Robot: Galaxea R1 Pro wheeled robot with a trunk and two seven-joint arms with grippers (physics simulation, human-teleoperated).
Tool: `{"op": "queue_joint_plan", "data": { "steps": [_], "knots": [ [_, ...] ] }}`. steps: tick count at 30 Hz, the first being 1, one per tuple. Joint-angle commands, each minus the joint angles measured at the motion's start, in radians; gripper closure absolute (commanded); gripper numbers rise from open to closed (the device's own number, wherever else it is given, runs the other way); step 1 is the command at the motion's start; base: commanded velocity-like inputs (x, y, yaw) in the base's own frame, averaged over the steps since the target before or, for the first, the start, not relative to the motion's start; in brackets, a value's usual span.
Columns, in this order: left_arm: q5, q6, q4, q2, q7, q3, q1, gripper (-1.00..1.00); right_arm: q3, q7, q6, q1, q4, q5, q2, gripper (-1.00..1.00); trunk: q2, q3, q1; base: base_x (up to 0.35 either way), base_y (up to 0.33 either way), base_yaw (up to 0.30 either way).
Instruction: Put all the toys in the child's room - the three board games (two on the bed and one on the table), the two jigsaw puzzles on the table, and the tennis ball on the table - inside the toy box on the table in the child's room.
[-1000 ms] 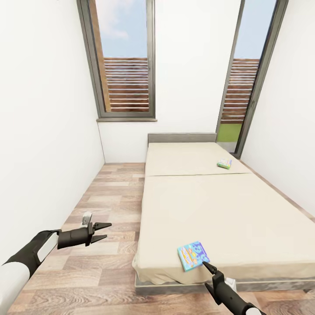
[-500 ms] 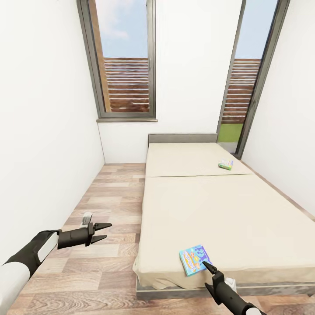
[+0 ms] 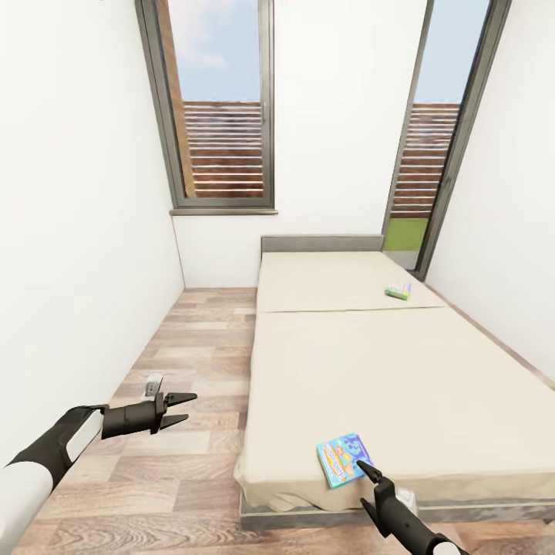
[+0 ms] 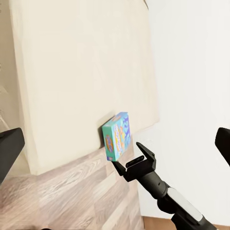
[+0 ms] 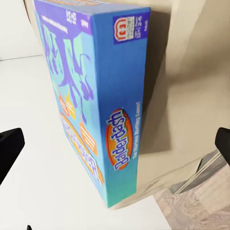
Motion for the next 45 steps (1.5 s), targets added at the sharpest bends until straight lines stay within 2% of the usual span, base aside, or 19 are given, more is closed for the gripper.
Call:
{"op": "queue_joint_plan", "data": {
  "steps": [1, 45],
  "knots": [
    [0.006, 0.005, 0.000, 0.001, -0.001, -0.006, -0.001, -1.00, -0.006, 0.000, 0.007, -0.001, -0.001, -0.002, 0.001, -1.00, 0.000, -0.001, 0.000, 0.111, 0.043, 0.000],
    [0.006, 0.005, 0.000, 0.000, 0.000, -0.006, -0.001, -1.00, -0.005, 0.000, 0.012, -0.001, -0.001, -0.002, 0.000, -1.00, 0.000, -0.001, 0.000, 0.025, 0.006, 0.000]
  ]
}}
